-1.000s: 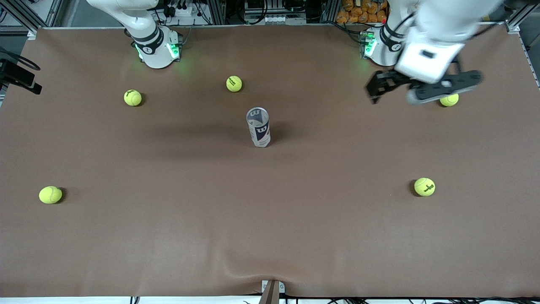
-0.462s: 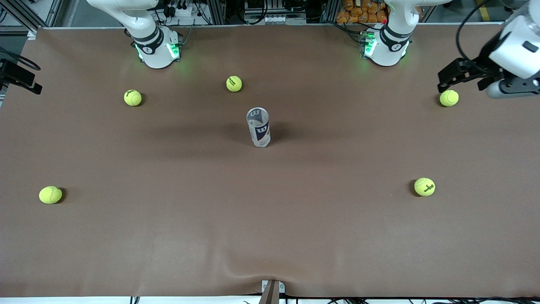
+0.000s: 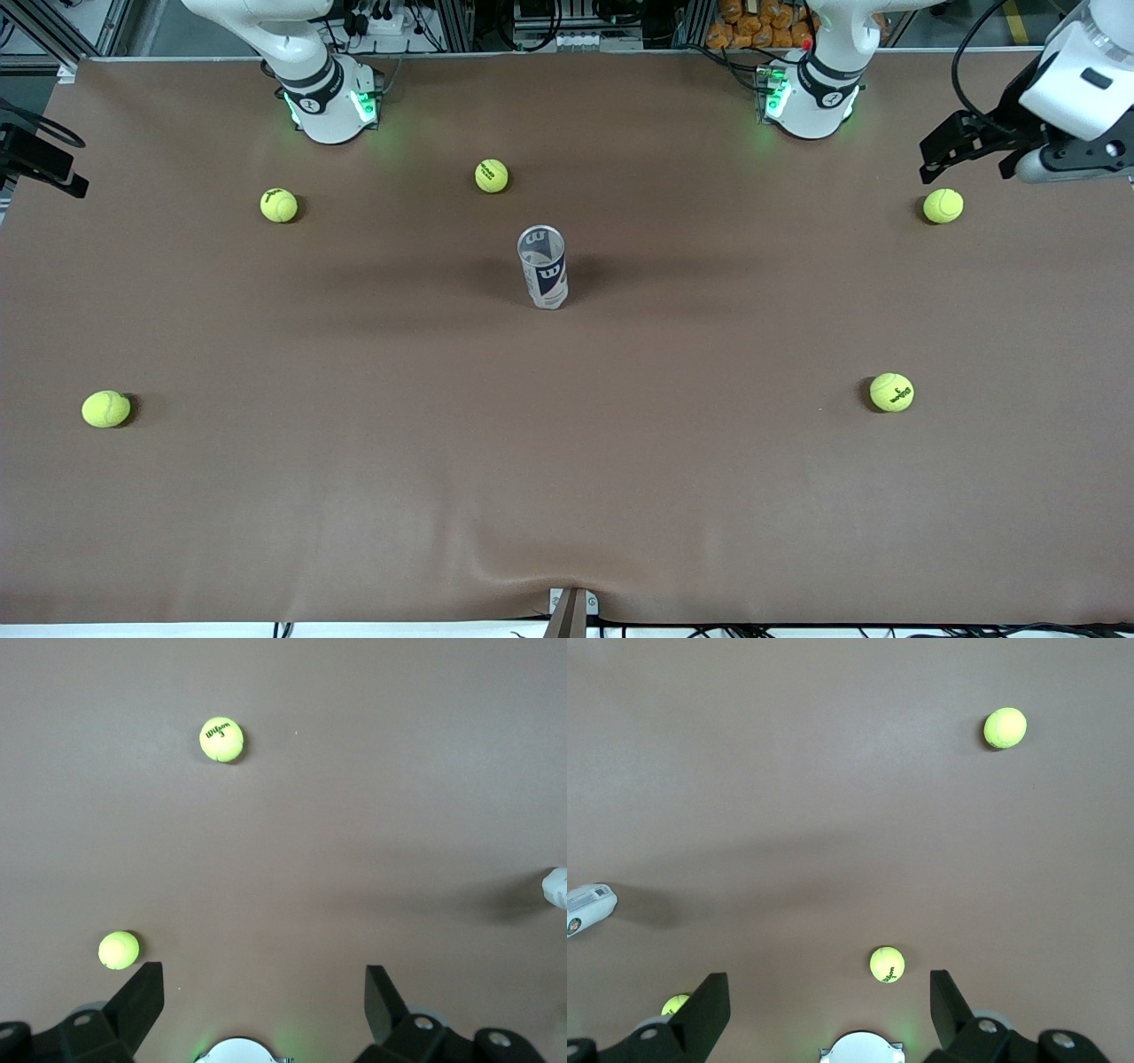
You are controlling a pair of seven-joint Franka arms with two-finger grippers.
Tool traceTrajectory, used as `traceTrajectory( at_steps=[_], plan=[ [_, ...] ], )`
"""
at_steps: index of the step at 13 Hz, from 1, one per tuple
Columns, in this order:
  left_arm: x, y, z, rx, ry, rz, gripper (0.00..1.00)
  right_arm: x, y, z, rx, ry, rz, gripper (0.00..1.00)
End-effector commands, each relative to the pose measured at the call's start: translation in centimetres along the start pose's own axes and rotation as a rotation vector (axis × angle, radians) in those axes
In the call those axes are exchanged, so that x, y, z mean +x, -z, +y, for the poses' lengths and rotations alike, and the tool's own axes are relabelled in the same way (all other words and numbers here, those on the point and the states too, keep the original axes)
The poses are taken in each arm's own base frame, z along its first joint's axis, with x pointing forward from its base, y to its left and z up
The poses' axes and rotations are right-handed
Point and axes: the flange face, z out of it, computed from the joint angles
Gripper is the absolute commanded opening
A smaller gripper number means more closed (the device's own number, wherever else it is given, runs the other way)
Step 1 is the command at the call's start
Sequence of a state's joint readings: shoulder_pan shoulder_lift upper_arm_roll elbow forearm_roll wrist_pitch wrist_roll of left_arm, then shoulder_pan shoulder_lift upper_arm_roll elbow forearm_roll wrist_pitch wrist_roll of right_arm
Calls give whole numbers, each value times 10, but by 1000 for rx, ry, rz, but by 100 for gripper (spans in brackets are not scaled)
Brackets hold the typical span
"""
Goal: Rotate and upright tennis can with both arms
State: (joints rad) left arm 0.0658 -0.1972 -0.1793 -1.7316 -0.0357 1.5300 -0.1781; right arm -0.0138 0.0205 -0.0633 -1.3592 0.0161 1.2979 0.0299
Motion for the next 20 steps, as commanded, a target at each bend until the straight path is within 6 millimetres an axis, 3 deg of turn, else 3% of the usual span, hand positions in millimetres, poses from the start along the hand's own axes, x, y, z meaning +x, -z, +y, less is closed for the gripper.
traceTrajectory(
  at_steps=[1,2,8,20],
  plan=[
    [12,21,-15,-18,5,46,100,-3,3,-2,-5,-12,5,100],
    [12,29,-20,-20,14,42,100,-3,3,-2,-5,-12,5,100],
    [15,26,-29,-20,30,17,100,-3,3,-2,-5,-12,5,100],
    [9,35,-26,-15,18,-10,100,-3,2,-2,-5,-13,2,100]
  ],
)
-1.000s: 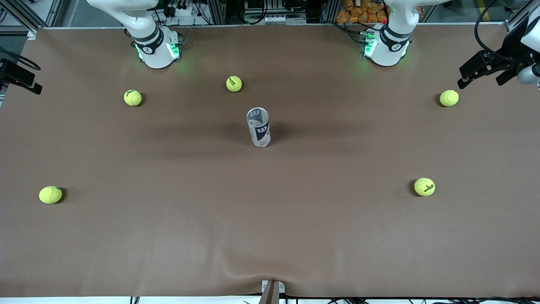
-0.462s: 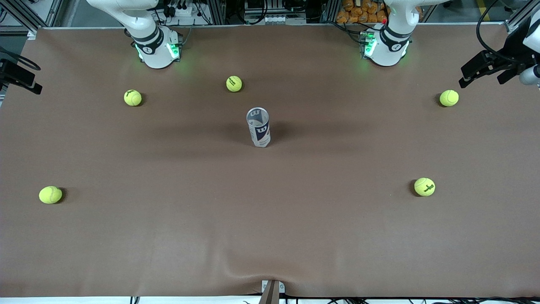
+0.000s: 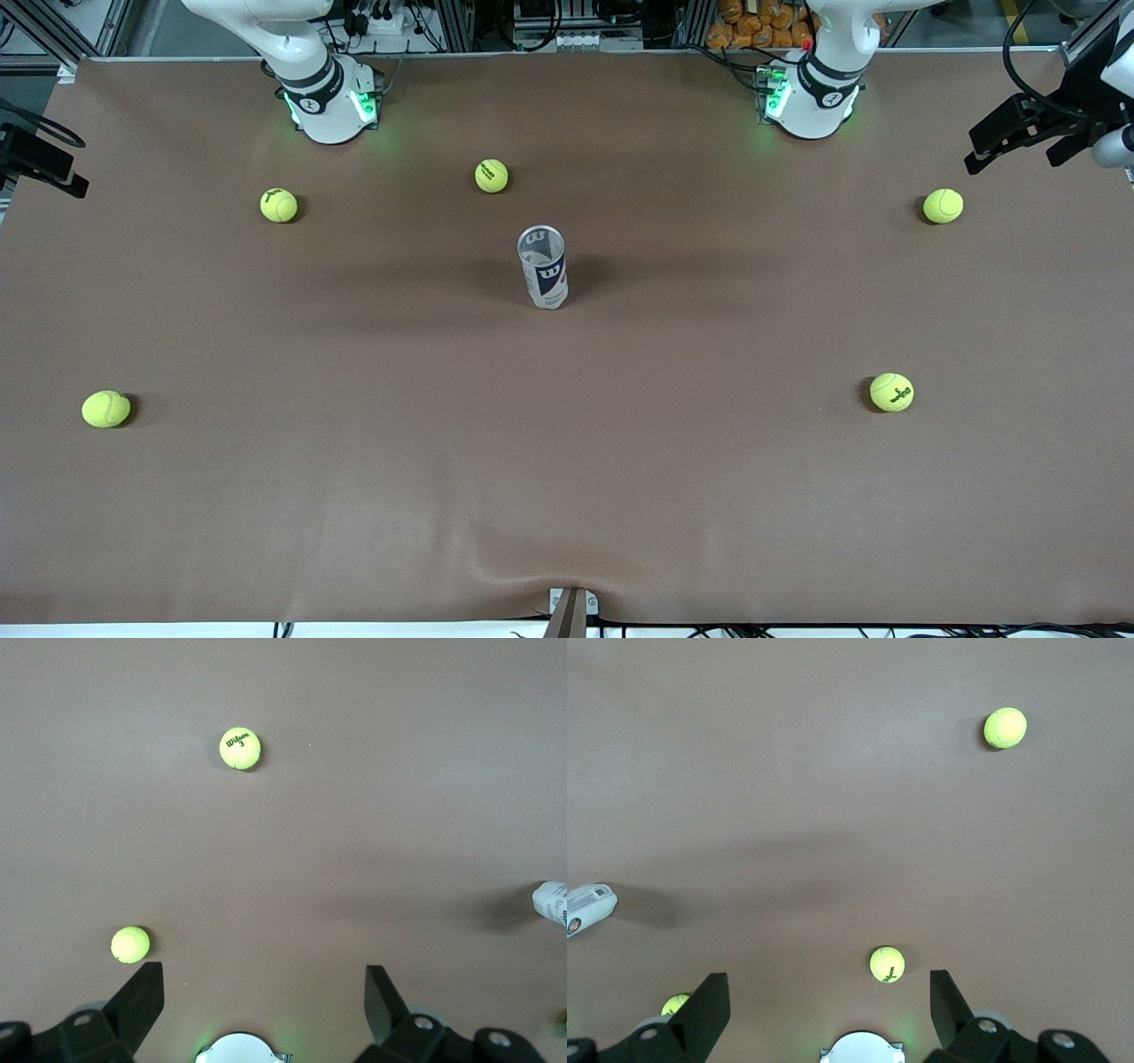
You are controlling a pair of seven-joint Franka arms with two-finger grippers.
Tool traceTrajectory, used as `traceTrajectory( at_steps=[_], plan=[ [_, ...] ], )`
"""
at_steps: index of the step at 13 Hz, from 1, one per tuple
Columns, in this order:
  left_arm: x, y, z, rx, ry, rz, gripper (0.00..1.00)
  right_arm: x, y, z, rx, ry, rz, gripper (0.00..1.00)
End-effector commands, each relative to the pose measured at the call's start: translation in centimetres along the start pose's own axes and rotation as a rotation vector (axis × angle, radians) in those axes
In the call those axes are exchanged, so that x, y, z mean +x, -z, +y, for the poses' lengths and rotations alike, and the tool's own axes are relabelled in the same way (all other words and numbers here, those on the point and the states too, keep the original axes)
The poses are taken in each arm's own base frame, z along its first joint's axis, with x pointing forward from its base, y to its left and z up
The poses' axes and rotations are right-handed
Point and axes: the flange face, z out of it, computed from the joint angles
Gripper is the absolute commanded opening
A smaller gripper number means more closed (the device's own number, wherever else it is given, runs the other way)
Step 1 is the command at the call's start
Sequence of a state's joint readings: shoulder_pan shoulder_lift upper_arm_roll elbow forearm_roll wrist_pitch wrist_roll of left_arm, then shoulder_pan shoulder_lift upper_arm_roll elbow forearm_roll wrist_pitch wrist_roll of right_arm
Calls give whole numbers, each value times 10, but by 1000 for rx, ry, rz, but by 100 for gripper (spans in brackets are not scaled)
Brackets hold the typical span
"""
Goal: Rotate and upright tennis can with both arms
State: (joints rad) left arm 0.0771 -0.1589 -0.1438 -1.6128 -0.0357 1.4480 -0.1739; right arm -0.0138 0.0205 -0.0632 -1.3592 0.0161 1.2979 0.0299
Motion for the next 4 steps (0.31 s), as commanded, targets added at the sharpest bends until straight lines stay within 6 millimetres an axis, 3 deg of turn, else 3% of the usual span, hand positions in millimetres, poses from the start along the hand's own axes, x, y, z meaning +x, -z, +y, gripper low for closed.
traceTrajectory(
  at_steps=[1,4],
  plan=[
    [1,5,-1,-1,-19,-13,100,-3,3,-2,-5,-13,4,100],
    [1,4,2,-1,-21,-16,100,-3,3,-2,-5,-13,5,100]
  ],
)
